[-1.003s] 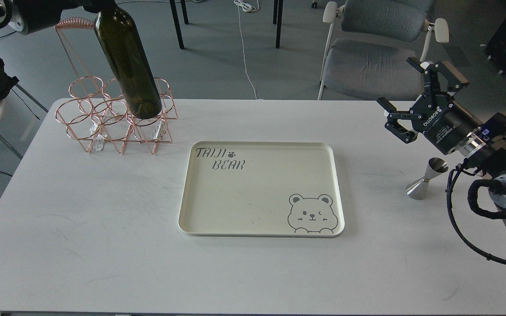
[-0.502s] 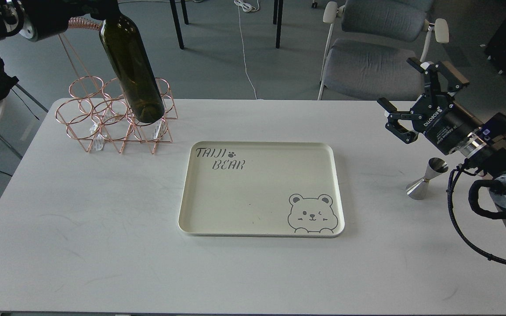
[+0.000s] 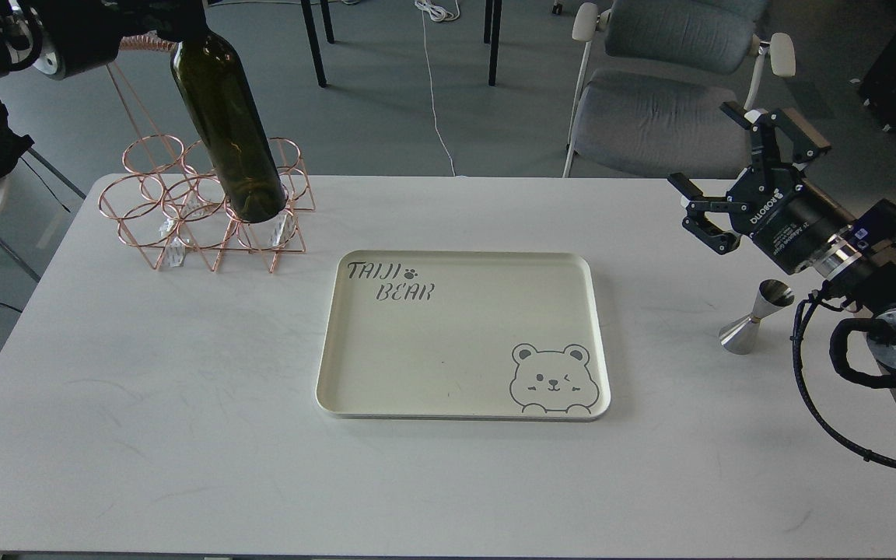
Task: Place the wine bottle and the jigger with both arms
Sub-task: 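Lower the bottle into a slot of the copper rack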
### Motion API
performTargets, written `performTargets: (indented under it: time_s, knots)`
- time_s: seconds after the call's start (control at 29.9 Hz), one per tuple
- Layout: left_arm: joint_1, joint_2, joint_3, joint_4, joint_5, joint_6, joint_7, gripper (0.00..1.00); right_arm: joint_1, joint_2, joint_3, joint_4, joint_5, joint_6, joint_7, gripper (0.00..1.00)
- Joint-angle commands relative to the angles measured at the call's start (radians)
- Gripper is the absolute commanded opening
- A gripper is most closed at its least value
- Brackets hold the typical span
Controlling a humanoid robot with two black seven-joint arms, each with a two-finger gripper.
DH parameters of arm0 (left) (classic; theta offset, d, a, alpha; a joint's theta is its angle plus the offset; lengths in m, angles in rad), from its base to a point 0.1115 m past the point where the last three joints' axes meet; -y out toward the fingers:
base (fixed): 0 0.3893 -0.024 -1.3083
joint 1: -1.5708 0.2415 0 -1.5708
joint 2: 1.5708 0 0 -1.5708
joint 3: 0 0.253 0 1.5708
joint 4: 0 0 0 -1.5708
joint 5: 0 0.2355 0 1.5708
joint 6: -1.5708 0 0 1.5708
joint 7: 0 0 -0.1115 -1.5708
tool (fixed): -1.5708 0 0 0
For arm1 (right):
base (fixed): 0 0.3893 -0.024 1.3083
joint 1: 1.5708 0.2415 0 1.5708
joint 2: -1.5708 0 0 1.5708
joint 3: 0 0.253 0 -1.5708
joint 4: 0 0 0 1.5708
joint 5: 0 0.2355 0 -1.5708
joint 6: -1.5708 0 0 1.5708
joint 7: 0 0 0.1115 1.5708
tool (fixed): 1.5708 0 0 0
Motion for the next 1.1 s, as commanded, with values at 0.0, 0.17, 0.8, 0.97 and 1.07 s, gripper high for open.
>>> performTargets:
  time_s: [0.0, 0.17, 0.8, 0.97, 1.07]
  knots:
    - [0.000, -0.006, 0.000, 0.013, 0.000, 0.001, 0.000, 0.08, 0.000, 0.000, 0.001, 0.000, 0.000, 0.000, 0.000, 0.99]
    - [-0.001, -0.008, 0.000, 0.021, 0.000, 0.004, 0.000, 0.08, 0.000, 0.000, 0.001, 0.000, 0.000, 0.000, 0.000, 0.99]
    - [0.018, -0.022, 0.028, 0.023, 0.002, 0.017, 0.000, 0.10, -0.002, 0.000, 0.003, 0.000, 0.000, 0.000, 0.000, 0.99]
    - [0.041, -0.034, 0.047, 0.023, 0.002, 0.040, 0.000, 0.10, 0.000, 0.000, 0.003, 0.000, 0.000, 0.000, 0.000, 0.99]
    - [0.045, -0.045, 0.060, 0.023, 0.002, 0.046, 0.000, 0.11, -0.002, 0.000, 0.003, 0.000, 0.000, 0.000, 0.000, 0.99]
